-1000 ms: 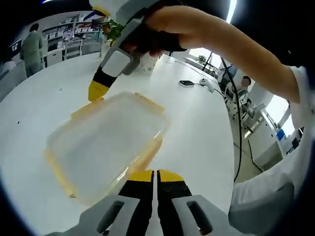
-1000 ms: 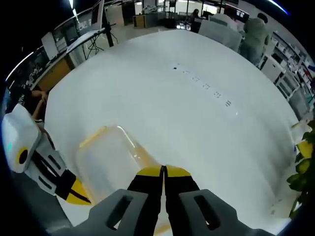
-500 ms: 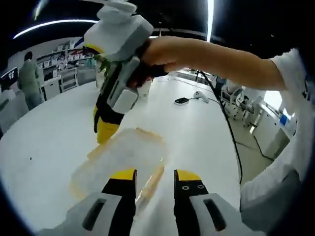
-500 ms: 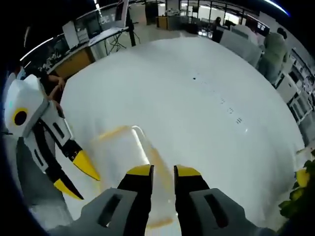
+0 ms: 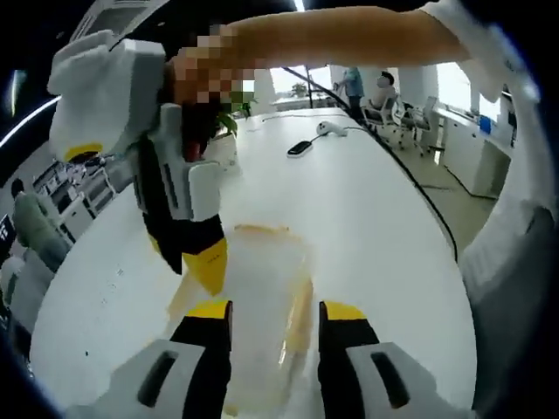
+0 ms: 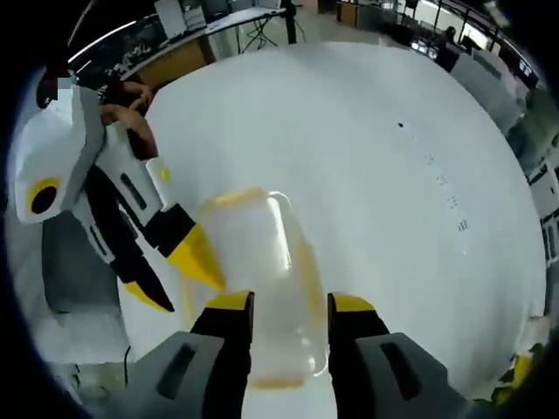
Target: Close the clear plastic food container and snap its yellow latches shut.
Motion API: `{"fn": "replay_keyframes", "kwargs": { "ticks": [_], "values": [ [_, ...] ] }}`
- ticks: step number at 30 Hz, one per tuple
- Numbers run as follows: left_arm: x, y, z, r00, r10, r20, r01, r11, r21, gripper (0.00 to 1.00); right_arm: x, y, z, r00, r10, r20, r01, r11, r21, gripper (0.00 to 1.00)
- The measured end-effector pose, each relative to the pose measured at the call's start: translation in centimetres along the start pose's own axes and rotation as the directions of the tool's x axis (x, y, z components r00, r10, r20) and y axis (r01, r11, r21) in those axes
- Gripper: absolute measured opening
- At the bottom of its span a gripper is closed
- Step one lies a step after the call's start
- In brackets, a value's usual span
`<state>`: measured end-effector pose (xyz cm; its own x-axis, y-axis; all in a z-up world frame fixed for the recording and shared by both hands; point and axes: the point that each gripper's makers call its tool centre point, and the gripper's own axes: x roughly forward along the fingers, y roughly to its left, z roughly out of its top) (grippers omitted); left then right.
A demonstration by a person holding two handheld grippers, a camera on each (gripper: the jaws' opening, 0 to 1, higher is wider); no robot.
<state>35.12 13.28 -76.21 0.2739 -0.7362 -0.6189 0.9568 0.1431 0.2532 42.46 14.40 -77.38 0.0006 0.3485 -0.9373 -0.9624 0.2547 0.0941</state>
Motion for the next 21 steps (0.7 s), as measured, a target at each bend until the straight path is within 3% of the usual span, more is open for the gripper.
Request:
{"fn": "replay_keyframes", "kwargs": {
  "ticks": [4,6,15,21],
  "values": [
    [0.4,0.1,-0.3,0.999,0.009,-0.037,-0.006,0.997,0.08,0.31,0.2,0.8,-0.4,0.999,0.026,-0.04,-0.027,0.999,-0.031,0.34],
    [0.5,0.0,-0.4,0.999,0.004,-0.042,0.0,0.996,0.088,0.31,0.2,0.7,-0.2,0.999,0.02,-0.041,-0.021,0.999,-0.037,0.36],
    [0.8,0.0,-0.4,0.998,0.016,-0.057,-0.009,0.993,0.121,0.31,0.5,1.4,-0.3,0.986,0.049,-0.158,-0.059,0.996,-0.062,0.32],
    [1.1,-0.9,-0.2,0.997,-0.005,-0.077,0.017,0.988,0.153,0.31,0.9,1.7,-0.4,0.972,0.117,-0.204,-0.125,0.992,-0.024,0.34]
  ]
}}
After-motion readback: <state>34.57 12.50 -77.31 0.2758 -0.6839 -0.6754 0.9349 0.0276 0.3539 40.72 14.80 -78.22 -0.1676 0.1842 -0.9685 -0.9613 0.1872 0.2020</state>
